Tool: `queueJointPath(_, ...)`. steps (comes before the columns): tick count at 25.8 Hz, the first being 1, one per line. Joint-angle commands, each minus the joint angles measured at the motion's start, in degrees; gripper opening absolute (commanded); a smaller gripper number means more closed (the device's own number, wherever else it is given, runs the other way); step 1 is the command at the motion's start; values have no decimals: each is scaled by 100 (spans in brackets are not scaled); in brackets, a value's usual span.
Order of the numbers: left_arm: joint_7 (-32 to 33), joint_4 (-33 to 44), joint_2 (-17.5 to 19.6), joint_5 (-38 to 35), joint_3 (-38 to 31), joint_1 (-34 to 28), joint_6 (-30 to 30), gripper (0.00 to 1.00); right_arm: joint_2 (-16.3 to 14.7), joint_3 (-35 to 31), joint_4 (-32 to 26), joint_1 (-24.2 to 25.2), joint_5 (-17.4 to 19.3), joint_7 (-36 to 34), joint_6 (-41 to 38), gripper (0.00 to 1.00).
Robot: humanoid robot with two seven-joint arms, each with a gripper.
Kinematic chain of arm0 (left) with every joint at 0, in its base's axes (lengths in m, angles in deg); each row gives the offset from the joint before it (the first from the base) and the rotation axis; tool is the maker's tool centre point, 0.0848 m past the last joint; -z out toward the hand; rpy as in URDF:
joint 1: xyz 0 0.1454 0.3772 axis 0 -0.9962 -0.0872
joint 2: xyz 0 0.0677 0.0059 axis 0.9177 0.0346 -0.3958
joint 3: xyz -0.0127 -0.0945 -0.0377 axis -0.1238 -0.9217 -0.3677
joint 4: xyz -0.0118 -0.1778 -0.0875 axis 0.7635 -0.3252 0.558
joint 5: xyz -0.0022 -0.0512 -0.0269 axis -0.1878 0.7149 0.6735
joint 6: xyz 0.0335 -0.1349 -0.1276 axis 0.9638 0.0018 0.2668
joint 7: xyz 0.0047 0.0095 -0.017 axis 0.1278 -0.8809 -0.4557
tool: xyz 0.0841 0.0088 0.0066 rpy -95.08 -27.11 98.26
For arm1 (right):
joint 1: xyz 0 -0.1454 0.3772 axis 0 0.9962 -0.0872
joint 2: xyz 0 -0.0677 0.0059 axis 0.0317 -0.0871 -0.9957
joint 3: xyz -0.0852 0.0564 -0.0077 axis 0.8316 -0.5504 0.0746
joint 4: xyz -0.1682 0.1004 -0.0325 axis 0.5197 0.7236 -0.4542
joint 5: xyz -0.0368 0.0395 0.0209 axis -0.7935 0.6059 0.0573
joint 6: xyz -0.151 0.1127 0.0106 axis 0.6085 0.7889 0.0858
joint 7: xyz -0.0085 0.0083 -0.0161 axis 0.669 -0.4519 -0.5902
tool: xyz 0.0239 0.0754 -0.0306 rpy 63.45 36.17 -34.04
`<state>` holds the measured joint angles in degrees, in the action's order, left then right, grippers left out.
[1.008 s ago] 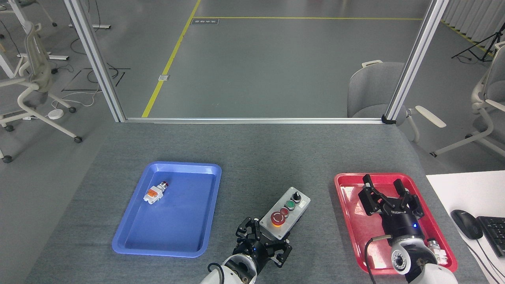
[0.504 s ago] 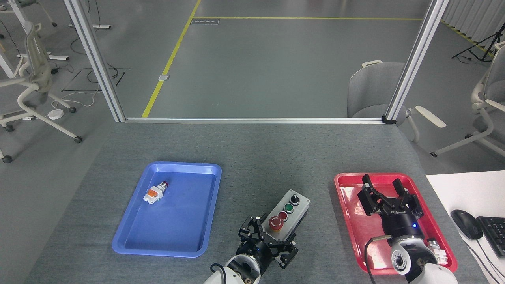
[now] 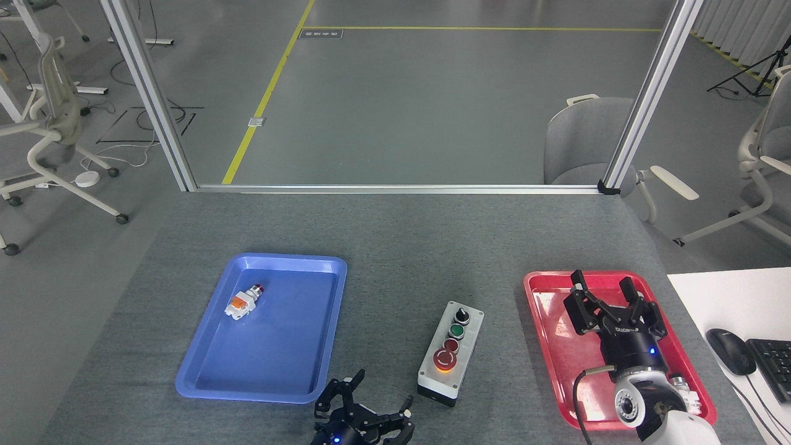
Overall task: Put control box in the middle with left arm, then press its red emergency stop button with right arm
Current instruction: 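Open the left gripper, withdraw it, and move the right gripper toward the box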
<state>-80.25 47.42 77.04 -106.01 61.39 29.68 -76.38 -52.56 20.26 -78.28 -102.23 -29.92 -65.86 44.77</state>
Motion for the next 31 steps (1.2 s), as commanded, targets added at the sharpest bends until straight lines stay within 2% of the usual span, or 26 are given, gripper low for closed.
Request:
queueJointPath(1, -2, 1014, 420, 98, -910, -671, 373, 99, -21, 16, 9, -80, -5, -10, -54, 97)
queueJointPath(2, -2, 1233, 438, 124, -1165, -821, 496, 99, -30, 24, 26, -89, -5, -10, -63, 97)
queueJointPath(3, -2, 1436, 447, 168, -1455, -961, 610, 99, -30, 33, 53, -98, -5, -10, -71, 93)
queueJointPath(5, -11, 1717, 438, 379, -2175, -1146, 847, 99, -30, 42, 70, -151, -5, -10, -238, 69)
queueJointPath(7, -37, 1805, 412, 634, -2800, -1190, 1102, 99, -21, 42, 88, -160, -5, -10, -669, 37)
queueJointPath(8, -90, 1805, 376, 740, -3072, -1190, 1181, 99, -30, 42, 105, -160, -5, -10, -959, 27)
queueJointPath(10, -231, 1787, 368, 819, -3529, -1093, 1164, 99, -30, 51, 141, -151, -5, -10, -1539, 18)
queueJointPath(12, -318, 1761, 359, 828, -3837, -952, 1164, 99, -30, 51, 141, -168, -5, -10, -2172, 1)
queueJointPath(16, -345, 1427, 341, 828, -4153, -689, 1129, 99, -12, 183, 149, -204, -5, 16, -3271, 0)
queueJointPath(19, -345, 1163, 350, 819, -4171, -478, 733, 98, 14, 429, 211, -212, -23, 183, -3279, 0)
queueJointPath(23, -354, 812, 359, 766, -4145, -179, -137, 98, 102, 982, 633, -538, -23, 974, -3279, 0)
queueJointPath(26, -362, 724, 359, 784, -4136, -161, -146, 99, 313, 1228, 940, -687, -23, 1238, -3279, 0)
queueJointPath(31, -362, 653, 359, 775, -4101, -170, -137, 99, 436, 1580, 1116, -722, -76, 1264, -3279, 0)
